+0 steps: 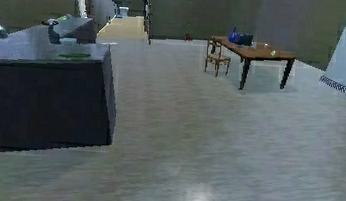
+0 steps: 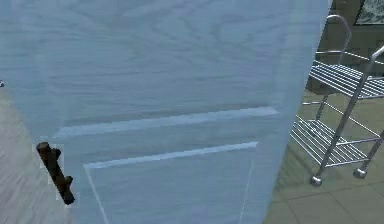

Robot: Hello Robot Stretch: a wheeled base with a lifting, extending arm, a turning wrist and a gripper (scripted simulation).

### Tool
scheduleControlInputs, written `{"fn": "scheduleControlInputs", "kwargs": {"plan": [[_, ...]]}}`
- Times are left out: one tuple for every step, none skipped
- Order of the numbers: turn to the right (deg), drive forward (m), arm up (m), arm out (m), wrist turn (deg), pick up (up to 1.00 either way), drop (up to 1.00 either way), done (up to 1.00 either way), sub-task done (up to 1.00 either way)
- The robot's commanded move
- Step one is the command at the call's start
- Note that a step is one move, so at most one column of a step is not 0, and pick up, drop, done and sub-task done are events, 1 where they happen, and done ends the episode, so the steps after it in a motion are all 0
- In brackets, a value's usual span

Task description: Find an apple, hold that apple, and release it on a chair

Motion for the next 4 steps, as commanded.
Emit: {"fn": "scheduleControlInputs", "kwargs": {"plan": [[0.0, 1.00, 0.00, 0.00, 0.0, 0.00, 0.00, 0.00, 0.00], [0.0, 1.00, 0.00, 0.00, 0.0, 0.00, 0.00, 0.00, 0.00], [0.0, 1.00, 0.00, 0.00, 0.0, 0.00, 0.00, 0.00, 0.00], [3.0, 0.00, 0.00, 0.00, 0.0, 0.00, 0.00, 0.00, 0.00]]}}
